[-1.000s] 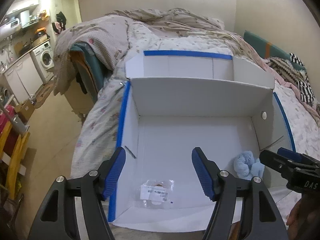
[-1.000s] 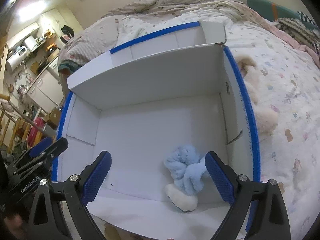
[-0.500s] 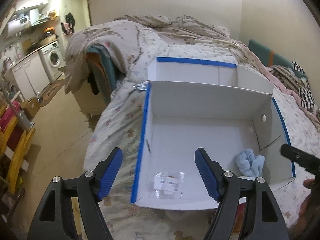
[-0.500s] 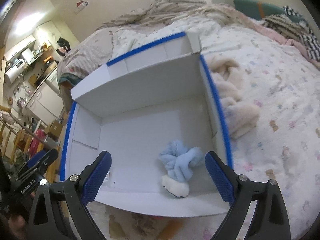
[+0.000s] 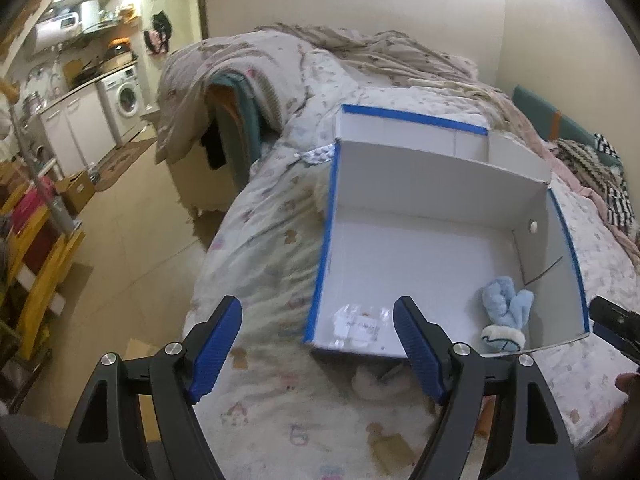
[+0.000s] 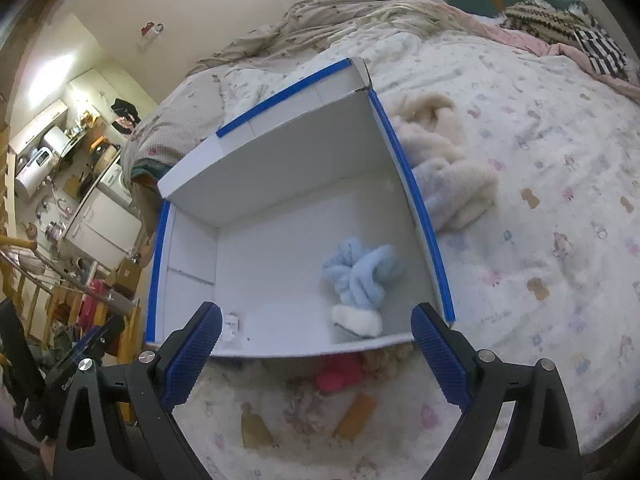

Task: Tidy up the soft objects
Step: 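Move both grippers out of the box toward the remaining items, then grasp tan cardboard piece with left gripper while right grasps orange sponge, then lower cardboard into box and open left gripper while right releases sponge inside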

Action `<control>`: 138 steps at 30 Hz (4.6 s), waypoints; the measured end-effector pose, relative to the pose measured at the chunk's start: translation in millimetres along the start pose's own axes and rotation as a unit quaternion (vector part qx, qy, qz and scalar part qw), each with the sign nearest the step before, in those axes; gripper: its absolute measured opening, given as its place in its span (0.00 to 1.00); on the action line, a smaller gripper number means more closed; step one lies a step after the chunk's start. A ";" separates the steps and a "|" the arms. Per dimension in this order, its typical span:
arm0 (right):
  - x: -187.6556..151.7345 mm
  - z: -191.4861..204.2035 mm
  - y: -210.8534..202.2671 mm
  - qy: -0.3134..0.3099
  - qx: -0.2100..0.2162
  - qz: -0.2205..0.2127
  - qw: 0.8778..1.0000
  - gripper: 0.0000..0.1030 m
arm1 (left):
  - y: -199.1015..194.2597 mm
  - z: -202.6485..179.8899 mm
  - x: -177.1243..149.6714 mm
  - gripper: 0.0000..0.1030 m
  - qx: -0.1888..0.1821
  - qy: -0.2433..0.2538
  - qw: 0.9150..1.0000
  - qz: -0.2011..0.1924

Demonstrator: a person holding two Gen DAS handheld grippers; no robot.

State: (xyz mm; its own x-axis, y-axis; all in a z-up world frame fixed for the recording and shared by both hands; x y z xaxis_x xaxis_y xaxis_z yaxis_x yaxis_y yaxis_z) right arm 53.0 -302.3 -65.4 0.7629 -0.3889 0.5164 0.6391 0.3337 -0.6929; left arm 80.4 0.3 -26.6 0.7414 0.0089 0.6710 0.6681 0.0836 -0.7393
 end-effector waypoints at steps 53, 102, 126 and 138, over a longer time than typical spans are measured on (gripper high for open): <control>-88.8 -42.4 91.8 0.111 -0.034 0.246 0.962 0.48 | 73.7 -50.1 -107.4 0.06 -0.014 0.035 0.966 0.254; -34.7 67.9 -10.9 -0.131 -0.029 0.037 0.990 0.10 | -10.9 -6.0 -21.5 0.06 -0.004 0.000 0.996 0.095; 47.5 67.3 54.5 -0.154 -0.052 0.044 0.986 0.10 | 55.2 -54.9 53.6 0.06 -0.044 0.062 0.992 0.103; 28.1 47.2 107.2 -0.140 -0.059 0.103 0.983 0.10 | 99.2 -75.6 40.4 0.07 -0.043 0.075 0.991 0.100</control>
State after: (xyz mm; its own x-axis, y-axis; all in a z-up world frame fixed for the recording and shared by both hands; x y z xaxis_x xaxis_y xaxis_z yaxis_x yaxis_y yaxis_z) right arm 147.5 -236.8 -101.5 0.8822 -0.0668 0.4661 0.4655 0.2725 -0.8421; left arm 181.4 -66.4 -77.1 0.8561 -0.1316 0.4998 0.5052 0.0092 -0.8630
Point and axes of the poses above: each gripper's, at about its wrist camera, not at the fingertips, and y roughly the way its jaws point, z to its left, x to its top, the point moved 2 cm from there along y, roughly the way its jaws point, and after that the axes turned 3 degrees about x, right-handed, at the moved point
